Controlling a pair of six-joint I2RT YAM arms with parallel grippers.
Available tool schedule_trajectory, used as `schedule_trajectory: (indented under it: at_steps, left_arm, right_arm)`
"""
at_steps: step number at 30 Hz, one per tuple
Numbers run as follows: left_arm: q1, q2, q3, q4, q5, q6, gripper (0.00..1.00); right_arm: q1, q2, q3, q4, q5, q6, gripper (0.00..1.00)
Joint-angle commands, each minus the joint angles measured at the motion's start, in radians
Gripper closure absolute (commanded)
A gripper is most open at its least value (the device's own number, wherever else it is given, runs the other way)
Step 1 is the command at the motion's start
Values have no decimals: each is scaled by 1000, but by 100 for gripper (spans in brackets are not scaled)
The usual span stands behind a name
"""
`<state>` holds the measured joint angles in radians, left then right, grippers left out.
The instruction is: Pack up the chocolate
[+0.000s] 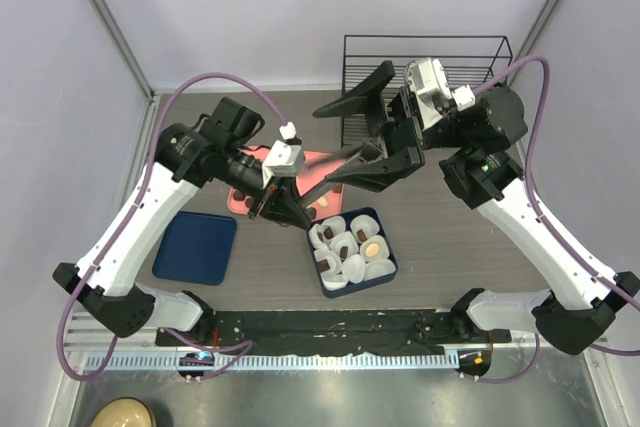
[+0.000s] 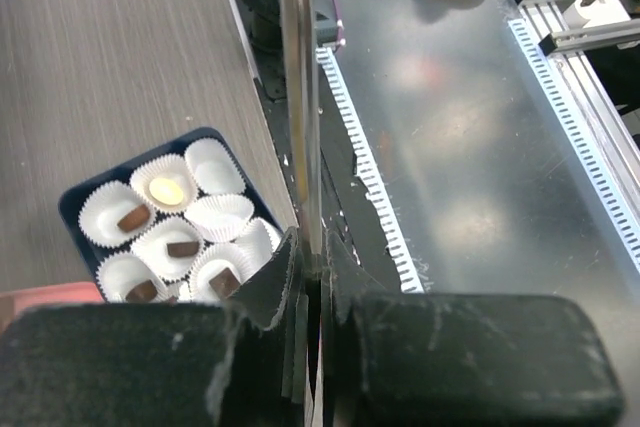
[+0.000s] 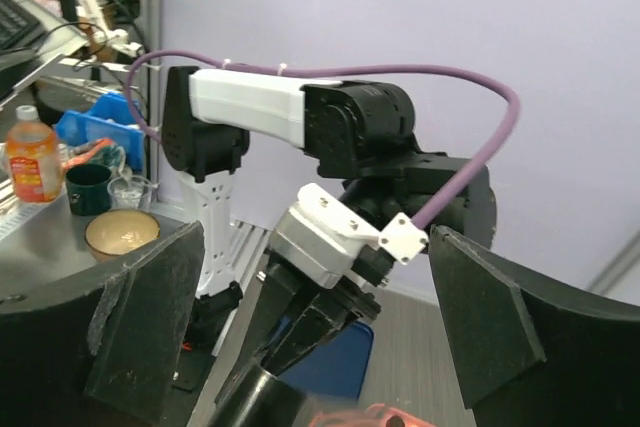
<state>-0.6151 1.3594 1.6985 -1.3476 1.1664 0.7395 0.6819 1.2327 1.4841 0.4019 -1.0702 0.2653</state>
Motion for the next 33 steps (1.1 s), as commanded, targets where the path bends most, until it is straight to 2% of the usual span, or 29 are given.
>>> schedule_trajectory:
  at_steps: [1,4,9,10,14,17,20,22,24,26,31,33]
  left_arm:
    - [-6,12,56,-271,-36,-52,100]
    - [5,-6,58,-194,-83,-133,100]
    - [29,-123,-16,97,-210,-337,100]
    - [29,-137,-34,178,-296,-394,100]
    - [37,-149,-40,283,-479,-503,100]
    - [37,-161,-59,330,-566,-532,100]
    - [37,-169,-68,335,-567,-529,100]
    - [37,-174,-72,332,-559,-529,100]
    - [37,-181,-74,332,-556,-526,100]
    - [37,-184,-73,326,-551,-526,100]
    - [38,-190,-68,303,-487,-519,100]
    - [40,-192,-68,295,-452,-517,100]
  right_arm:
    - [-8,-44,80,-178,136,-133,0]
    - [-16,-97,45,-216,248,-149,0]
    - [-24,-215,-74,-331,447,-230,0]
    - [-25,-252,-93,-342,470,-238,0]
    - [-27,-309,-195,-396,544,-209,0]
    - [-28,-292,-246,-411,497,-167,0]
    - [-31,-250,-265,-353,432,-130,0]
    - [-39,-219,-243,-338,303,-112,0]
    - [-42,-176,-232,-307,286,-87,0]
    - [-53,-156,-245,-244,302,-80,0]
    - [-125,-81,-272,51,244,98,0]
    - [-133,-61,-275,109,216,130,0]
